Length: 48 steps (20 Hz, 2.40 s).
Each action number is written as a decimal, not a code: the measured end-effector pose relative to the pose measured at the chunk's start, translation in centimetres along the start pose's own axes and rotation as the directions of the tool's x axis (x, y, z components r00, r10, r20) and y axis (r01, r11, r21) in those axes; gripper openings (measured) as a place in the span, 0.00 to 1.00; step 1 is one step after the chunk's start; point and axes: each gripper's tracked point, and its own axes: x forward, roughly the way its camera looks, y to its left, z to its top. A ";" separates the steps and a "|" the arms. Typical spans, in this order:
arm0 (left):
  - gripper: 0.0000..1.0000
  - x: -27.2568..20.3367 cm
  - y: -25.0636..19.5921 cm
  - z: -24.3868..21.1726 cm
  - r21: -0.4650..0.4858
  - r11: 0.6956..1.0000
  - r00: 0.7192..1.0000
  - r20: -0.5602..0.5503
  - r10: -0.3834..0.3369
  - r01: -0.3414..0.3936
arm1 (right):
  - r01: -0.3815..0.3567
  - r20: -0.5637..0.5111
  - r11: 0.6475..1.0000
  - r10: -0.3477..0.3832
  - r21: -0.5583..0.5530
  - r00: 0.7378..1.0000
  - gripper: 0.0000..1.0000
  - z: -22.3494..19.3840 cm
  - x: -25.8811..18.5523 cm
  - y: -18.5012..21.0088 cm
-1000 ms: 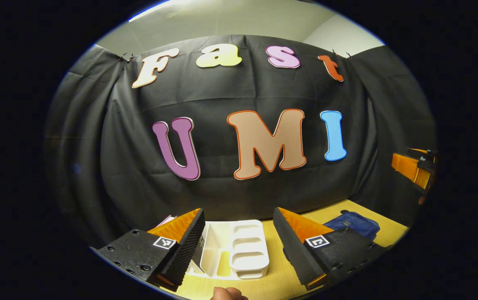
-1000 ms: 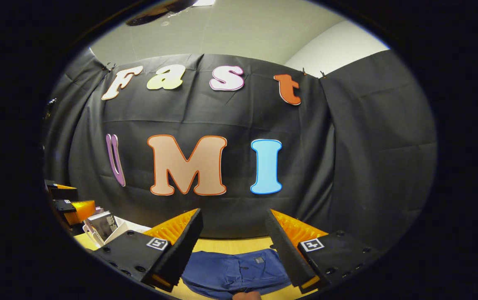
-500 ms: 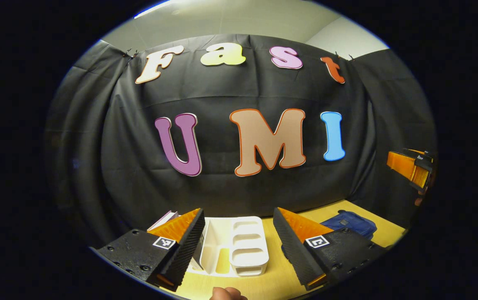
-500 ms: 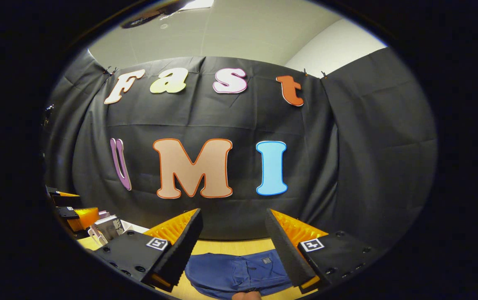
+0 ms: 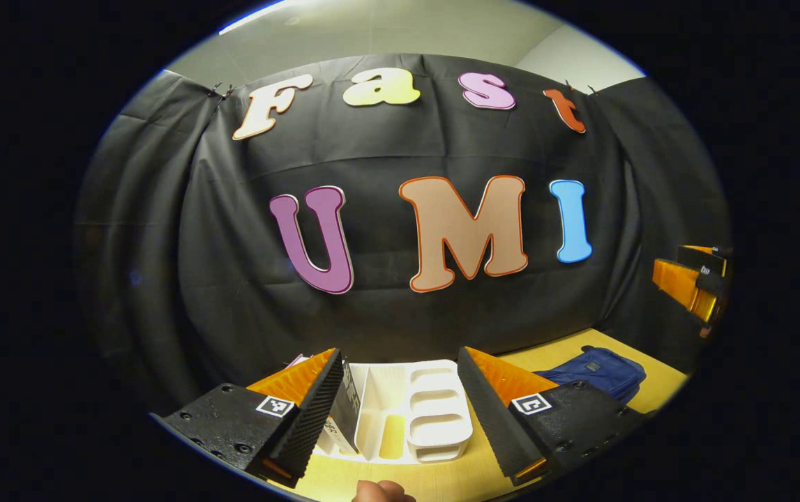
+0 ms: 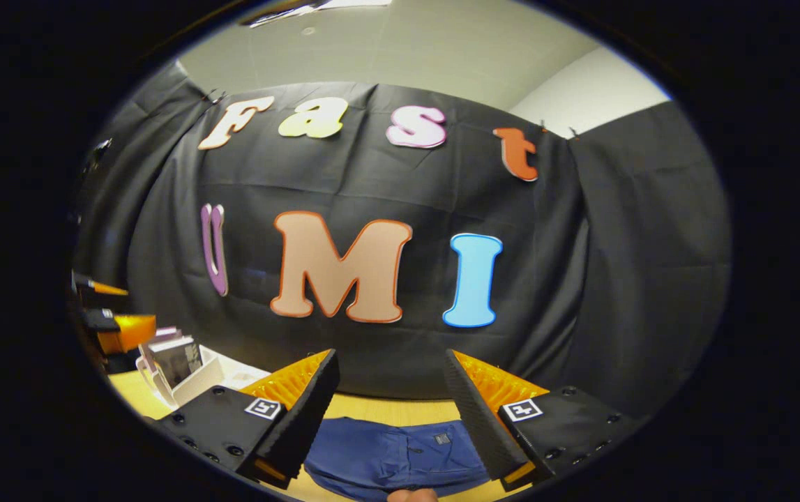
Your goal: Open the schoolbag, grab two books from the bookshelf and put them into the schoolbag.
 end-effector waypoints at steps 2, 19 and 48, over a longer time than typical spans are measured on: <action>0.96 0.2 0.2 -0.2 -0.001 1.000 1.000 -0.009 -0.001 0.001 | -0.063 -0.049 0.991 0.058 -0.120 0.997 0.98 -2.3 0.7 0.9; 0.97 0.4 3.8 -1.6 0.015 0.996 0.995 -0.055 0.086 -0.085 | -0.546 -0.449 0.455 0.312 -0.703 0.837 0.99 -26.3 -1.2 9.4; 0.96 -1.3 6.2 -3.6 -0.028 0.984 0.976 -0.129 0.174 -0.179 | -0.746 -0.721 0.377 0.238 -0.549 0.651 0.06 -38.5 3.7 12.2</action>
